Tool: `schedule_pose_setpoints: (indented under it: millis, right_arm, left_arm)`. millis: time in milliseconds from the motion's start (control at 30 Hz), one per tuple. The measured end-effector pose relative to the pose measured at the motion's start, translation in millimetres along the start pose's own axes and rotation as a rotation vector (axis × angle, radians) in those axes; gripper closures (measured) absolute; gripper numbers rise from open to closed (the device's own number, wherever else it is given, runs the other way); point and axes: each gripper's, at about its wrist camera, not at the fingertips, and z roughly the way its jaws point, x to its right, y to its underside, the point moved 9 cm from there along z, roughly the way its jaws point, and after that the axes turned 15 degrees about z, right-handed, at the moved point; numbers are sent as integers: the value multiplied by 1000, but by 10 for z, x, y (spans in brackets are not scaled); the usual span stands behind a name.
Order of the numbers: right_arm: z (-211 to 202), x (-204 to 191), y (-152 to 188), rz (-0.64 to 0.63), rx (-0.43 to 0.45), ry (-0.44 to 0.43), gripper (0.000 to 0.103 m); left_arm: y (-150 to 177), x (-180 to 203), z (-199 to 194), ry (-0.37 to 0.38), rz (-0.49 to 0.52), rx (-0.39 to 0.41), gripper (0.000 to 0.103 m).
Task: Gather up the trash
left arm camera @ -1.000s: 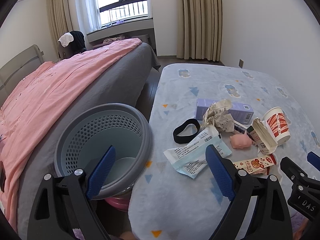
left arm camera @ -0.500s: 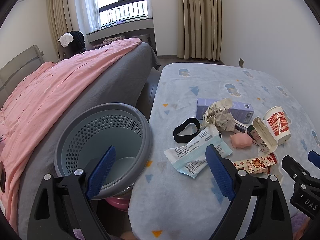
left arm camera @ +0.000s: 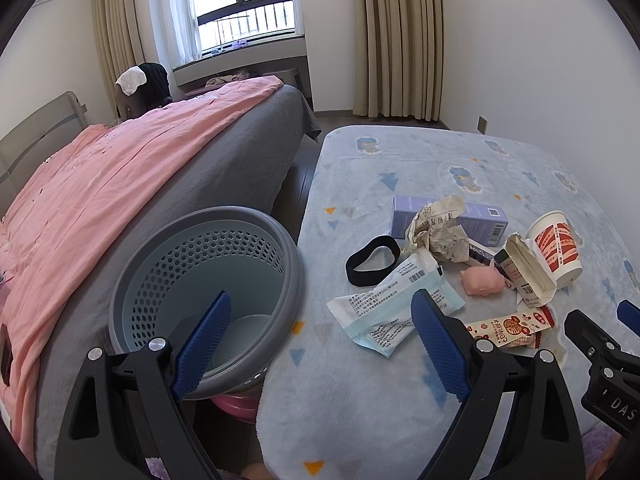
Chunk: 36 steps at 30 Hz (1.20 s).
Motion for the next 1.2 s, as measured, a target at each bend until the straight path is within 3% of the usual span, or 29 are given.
schedule_pose_setpoints:
  millis: [1200]
  right_arm:
    - [36, 150, -24, -9, -13, 3, 6]
  left_arm:
    - [22, 10, 34, -3, 1, -4, 16]
